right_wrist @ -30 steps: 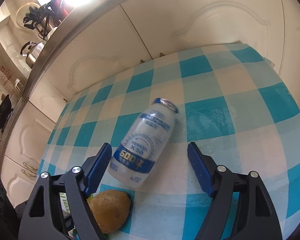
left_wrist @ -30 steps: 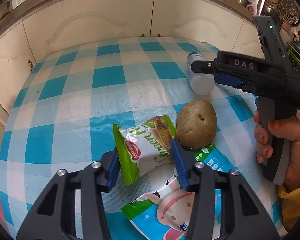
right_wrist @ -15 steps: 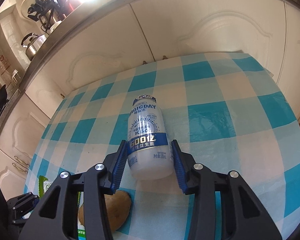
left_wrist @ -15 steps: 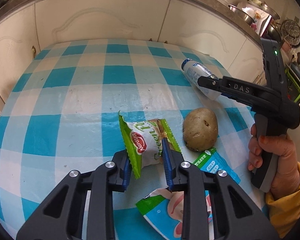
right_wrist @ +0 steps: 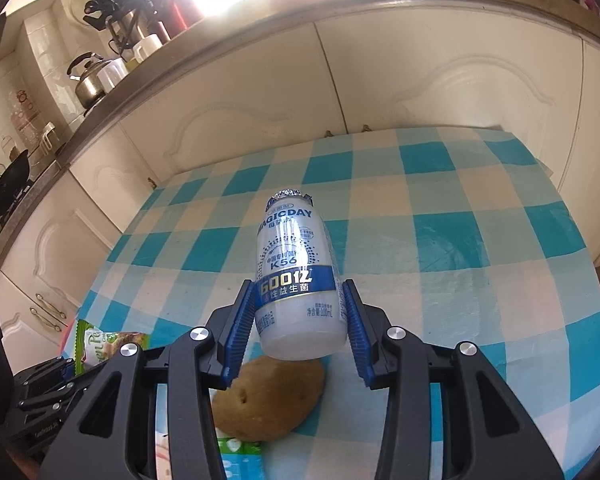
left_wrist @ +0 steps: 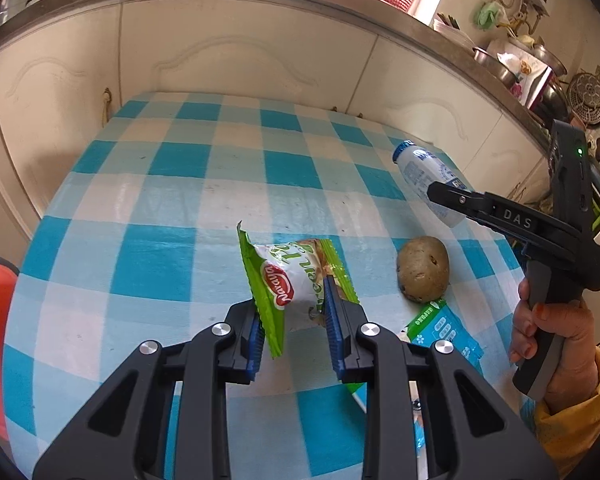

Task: Collect trash
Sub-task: 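Carry the green packet with the left tool while the right tool carries the bottle to the bucket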

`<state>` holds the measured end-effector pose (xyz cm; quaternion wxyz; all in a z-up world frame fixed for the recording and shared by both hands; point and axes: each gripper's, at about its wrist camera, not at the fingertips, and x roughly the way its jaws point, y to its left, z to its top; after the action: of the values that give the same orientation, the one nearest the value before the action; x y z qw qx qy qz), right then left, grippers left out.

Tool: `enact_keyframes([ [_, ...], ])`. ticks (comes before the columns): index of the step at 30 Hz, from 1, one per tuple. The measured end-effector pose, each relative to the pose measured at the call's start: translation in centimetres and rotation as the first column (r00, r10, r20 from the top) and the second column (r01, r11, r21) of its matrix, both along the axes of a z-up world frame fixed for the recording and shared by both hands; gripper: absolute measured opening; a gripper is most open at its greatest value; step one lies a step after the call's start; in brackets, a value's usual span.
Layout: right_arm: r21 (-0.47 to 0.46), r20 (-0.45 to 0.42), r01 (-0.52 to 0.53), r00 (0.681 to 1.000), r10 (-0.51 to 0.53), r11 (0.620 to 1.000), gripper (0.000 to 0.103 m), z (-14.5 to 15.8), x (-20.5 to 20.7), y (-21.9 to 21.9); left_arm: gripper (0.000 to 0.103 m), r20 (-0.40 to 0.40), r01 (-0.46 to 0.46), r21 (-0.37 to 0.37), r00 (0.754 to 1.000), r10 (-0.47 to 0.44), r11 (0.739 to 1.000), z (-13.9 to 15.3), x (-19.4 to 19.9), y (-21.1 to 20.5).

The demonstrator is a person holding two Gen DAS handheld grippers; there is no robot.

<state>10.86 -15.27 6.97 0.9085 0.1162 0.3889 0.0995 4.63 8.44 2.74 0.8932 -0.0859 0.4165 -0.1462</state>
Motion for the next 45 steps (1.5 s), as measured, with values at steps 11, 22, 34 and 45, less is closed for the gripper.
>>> enact_keyframes([
  [11, -0.013, 0.03, -0.055, 0.998, 0.055, 0.998, 0.045, 2.1, -0.9, 4.0, 0.028, 0.044, -0.093, -0.037, 0.995, 0.094, 0.995, 1.4, -1.5, 5.3],
  [22, -0.017, 0.029, -0.157, 0.987, 0.158, 0.987, 0.045, 2.9, -1.4, 9.9, 0.028, 0.056, -0.196, -0.073, 0.978, 0.201, 0.978, 1.4, -3.0, 11.2],
  [34, -0.032, 0.011, -0.31, 0.95, 0.311, 0.95, 0.045, 2.7, -1.5, 18.9, 0.028, 0.042, -0.33, -0.094, 0.941, 0.335, 0.939, 0.3, -5.0, 18.5],
  [45, -0.052, -0.025, -0.492, 0.871, 0.491, 0.869, 0.045, 1.7, -1.7, 28.9, 0.028, -0.011, -0.477, -0.127, 0.877, 0.48, 0.87, -1.7, -6.7, 25.3],
])
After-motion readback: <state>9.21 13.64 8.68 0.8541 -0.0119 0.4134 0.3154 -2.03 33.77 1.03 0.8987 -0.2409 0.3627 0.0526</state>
